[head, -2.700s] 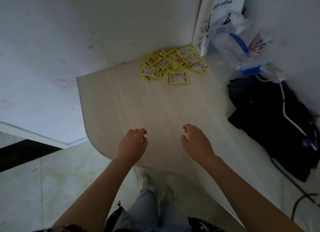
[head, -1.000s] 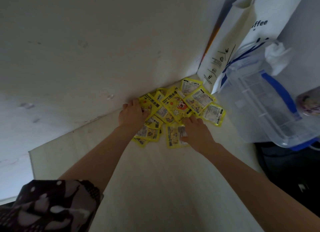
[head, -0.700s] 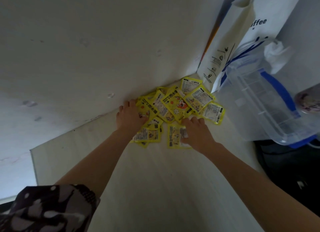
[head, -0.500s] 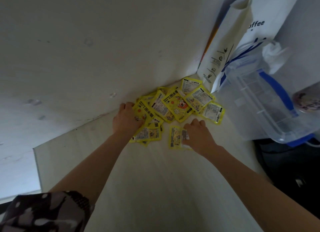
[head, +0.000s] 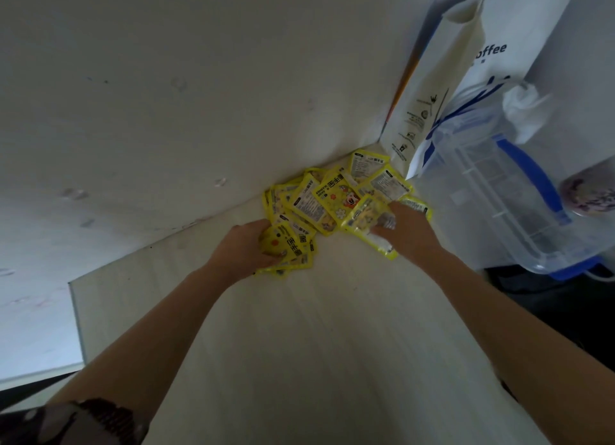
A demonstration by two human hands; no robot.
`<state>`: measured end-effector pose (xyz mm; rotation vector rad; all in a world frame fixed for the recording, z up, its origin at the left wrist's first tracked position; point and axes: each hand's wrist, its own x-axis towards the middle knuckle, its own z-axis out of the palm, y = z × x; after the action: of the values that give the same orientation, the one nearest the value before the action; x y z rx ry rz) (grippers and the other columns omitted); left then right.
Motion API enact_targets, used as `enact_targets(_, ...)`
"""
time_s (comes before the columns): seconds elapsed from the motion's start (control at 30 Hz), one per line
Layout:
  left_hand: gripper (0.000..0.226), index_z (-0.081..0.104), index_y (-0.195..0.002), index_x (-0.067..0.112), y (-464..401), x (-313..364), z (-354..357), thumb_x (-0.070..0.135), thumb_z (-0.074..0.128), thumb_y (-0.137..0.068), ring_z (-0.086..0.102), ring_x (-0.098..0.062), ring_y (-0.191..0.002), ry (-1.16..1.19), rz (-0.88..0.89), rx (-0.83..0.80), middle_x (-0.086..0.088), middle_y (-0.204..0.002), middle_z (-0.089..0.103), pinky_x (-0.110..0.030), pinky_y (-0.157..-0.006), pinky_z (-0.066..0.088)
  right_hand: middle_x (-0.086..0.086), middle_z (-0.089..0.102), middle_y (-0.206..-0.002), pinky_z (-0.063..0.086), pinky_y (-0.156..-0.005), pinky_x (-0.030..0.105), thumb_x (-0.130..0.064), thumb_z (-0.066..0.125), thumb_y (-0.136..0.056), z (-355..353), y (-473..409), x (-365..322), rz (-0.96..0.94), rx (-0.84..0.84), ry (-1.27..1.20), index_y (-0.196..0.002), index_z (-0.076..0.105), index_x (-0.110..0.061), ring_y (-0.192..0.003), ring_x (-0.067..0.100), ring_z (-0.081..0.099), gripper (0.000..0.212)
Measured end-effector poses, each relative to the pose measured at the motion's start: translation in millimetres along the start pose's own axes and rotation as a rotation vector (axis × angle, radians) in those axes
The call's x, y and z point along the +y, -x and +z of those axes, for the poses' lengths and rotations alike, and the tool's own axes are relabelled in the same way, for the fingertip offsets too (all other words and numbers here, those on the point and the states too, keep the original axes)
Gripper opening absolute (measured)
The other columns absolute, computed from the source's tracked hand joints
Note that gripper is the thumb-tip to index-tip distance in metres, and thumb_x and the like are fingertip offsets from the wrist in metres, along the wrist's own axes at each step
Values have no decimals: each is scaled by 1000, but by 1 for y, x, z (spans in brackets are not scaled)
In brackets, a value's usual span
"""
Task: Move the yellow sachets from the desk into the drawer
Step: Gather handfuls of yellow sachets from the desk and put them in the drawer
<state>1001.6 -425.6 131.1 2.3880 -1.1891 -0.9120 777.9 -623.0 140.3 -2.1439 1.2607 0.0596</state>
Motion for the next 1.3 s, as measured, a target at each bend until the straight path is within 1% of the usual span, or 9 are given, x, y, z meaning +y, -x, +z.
enact_targets(0.1,61,54,-126,18,-5,4,5,40,78,-74,58,-28,-103,-251,64,-122,-10,-109,62,-34,-86,47,15,65,-101,50,-81,38,-30,68,-84,-15,-22,-5,-45,36,113,-111,57,-8,-99,32,61,37)
enact_targets(0.27,60,50,-127,23,-13,4,14,48,71,-76,53,-26,-104,-334,94,-147,-6,-101,53,-35,-85,45,16,65,-109,44,-80,33,-22,68,-84,-29,-56,-7,-147,-36,249,-120,56,-6,-106,35,60,41)
enact_targets(0.43,60,52,-128,18,-19,5,19,45,70,-77,44,-23,-111,-419,186,-78,-1,-123,51,-38,-89,45,13,54,-117,46,-91,43,-20,67,-80,-22,-86,3,-238,-140,490,-112,59,-9,-114,37,50,35)
enact_targets(0.5,61,53,-127,17,-21,3,20,44,70,-76,43,-22,-111,-427,202,-63,0,-128,47,-38,-89,46,8,50,-134,44,-98,46,-21,65,-82,-18,-92,5,-298,-144,544,-118,59,-10,-129,35,41,38)
enact_targets(0.57,59,52,-126,18,-22,3,20,46,69,-77,43,-21,-110,-443,204,-64,1,-127,47,-37,-88,46,-2,33,-153,34,-109,50,-24,61,-86,-16,-94,5,-328,-178,615,-135,49,-17,-143,32,23,50)
enact_targets(0.7,57,53,-124,20,-22,2,23,49,68,-77,45,-21,-108,-471,217,-37,1,-122,51,-34,-86,42,-14,18,-158,18,-115,51,-23,58,-89,-13,-96,4,-261,-271,626,-146,33,-32,-147,34,7,63)
enact_targets(0.83,58,54,-123,18,-18,0,26,48,70,-76,43,-22,-108,-457,218,-8,-1,-117,53,-33,-88,41,-2,32,-151,21,-113,50,-24,59,-88,-12,-93,3,-288,-198,679,-135,47,-22,-144,34,15,49)
enact_targets(1.1,50,59,-114,13,-6,2,26,40,75,-74,46,-26,-103,-478,245,72,-6,-109,57,-36,-85,42,11,48,-128,25,-107,47,-30,63,-85,-10,-74,11,-393,-50,720,-122,54,-13,-135,30,30,41)
enact_targets(1.3,48,57,-113,16,9,6,26,32,76,-72,59,-30,-99,-467,242,128,-5,-103,61,-43,-93,41,5,55,-108,28,-97,45,-32,54,-90,-14,-49,9,-355,-23,722,-124,46,-21,-103,26,57,38)
